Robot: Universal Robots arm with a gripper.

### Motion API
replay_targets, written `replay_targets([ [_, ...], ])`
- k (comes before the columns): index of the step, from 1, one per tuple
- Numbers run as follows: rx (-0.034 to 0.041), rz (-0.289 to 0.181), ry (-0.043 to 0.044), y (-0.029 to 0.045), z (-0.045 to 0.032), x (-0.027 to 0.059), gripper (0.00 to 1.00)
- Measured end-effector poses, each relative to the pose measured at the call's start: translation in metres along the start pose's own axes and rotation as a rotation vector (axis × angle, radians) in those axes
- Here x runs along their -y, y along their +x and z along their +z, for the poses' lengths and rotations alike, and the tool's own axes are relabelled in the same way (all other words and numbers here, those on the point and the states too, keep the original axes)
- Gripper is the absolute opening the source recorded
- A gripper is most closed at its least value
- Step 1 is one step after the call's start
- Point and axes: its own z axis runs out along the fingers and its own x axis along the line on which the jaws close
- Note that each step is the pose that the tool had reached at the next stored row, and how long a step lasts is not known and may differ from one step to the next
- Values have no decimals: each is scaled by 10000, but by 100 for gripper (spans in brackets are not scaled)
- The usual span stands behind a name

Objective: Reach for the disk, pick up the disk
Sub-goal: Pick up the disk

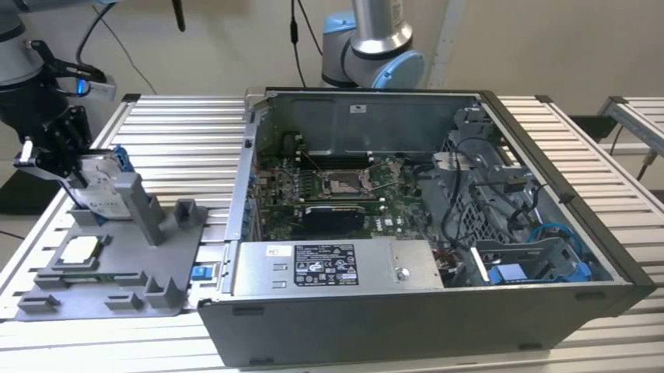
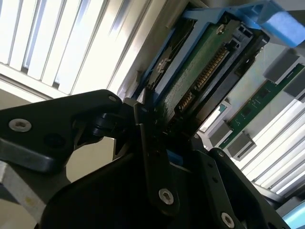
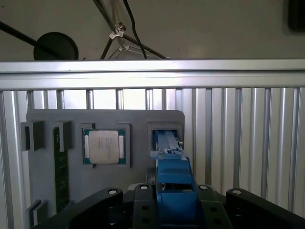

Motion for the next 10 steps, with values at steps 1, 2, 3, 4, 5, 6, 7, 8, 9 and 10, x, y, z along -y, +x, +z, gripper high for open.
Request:
replay_targets([
  [1,0,0,-1,0,-2,0,0],
  [2,-1,0,-2,0,-7,0,0],
  [3,-1,0,-3,0,-15,0,0],
  [4,1,0,0,-1,-24,0,0],
  [5,0,0,-2,-1,-37,0,0],
  [6,-1,0,-2,-1,-52,1,0],
  [7,0,0,-1,-2,-69,1,0],
  [8,0,0,0,-2,-86,1,0],
  [9,0,0,-2,-3,-107,1,0],
  [10,0,0,-1,-3,-125,1,0],
])
